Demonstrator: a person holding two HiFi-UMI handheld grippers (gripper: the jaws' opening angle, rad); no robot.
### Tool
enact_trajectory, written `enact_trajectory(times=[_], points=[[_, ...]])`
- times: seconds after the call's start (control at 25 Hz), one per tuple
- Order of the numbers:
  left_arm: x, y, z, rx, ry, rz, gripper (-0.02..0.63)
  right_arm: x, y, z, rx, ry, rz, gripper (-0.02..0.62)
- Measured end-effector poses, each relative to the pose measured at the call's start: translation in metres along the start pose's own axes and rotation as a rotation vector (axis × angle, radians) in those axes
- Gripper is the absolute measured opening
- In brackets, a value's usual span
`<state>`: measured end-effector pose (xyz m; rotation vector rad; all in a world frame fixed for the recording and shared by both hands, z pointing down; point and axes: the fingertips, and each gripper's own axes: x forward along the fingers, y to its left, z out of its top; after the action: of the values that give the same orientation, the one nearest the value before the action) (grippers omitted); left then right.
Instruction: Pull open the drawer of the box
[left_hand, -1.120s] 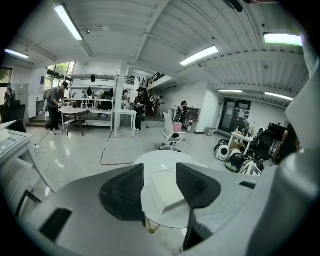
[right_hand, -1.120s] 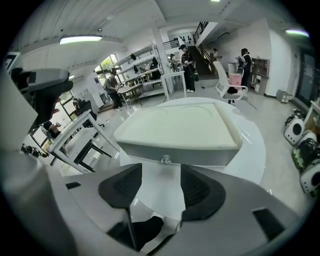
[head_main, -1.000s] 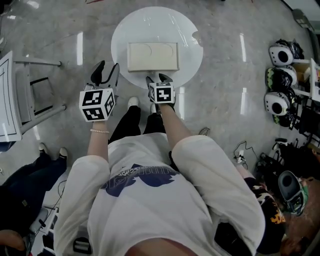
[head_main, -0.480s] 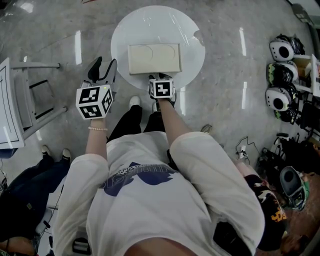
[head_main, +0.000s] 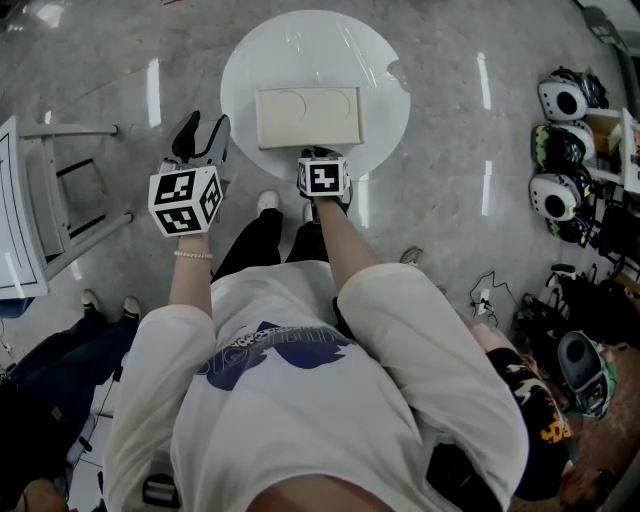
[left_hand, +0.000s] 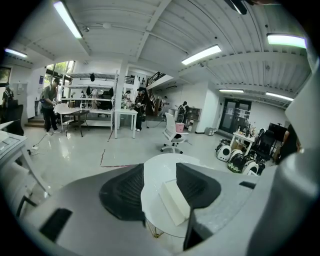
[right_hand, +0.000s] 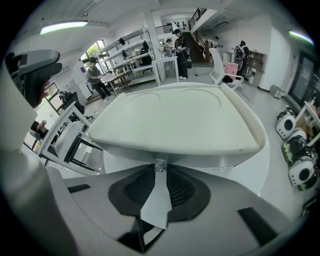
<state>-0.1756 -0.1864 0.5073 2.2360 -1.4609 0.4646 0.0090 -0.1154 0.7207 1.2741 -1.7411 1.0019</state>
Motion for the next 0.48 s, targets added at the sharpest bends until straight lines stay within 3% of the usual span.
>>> enact_trajectory(times=[0.48], points=[[-0.0085,-0.0064,-0.0049,0.0,0.004,0.007,0.186,-0.0082,0.0,-0.0093,-0.019,0.009,-0.005,0.061]])
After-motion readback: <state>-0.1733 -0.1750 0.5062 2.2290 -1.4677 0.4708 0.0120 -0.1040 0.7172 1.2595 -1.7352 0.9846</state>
